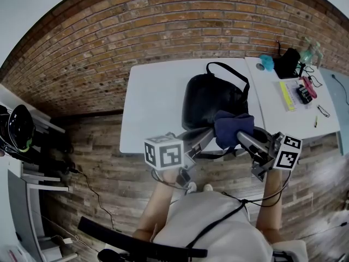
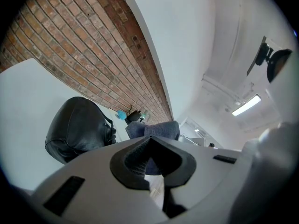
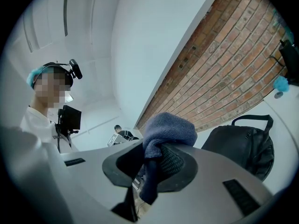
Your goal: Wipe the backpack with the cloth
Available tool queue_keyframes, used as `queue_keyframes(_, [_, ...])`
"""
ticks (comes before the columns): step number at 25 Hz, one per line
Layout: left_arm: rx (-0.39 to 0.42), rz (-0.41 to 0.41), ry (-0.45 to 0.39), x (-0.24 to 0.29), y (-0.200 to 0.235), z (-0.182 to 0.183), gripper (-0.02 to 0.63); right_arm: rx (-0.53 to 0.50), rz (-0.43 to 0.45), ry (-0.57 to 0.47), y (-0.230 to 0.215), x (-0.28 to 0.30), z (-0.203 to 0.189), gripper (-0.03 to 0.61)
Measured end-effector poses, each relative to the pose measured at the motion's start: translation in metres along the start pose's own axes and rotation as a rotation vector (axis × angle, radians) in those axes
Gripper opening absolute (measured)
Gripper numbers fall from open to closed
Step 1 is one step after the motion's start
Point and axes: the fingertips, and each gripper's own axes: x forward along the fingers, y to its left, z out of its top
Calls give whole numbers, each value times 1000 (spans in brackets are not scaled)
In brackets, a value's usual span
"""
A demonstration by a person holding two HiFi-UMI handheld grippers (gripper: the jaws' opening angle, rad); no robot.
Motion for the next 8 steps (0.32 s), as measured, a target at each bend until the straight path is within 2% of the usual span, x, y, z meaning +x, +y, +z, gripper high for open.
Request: queue_keyframes(8, [-8, -2, 3, -1, 1, -4, 4, -3, 5, 7, 2, 3, -3, 74])
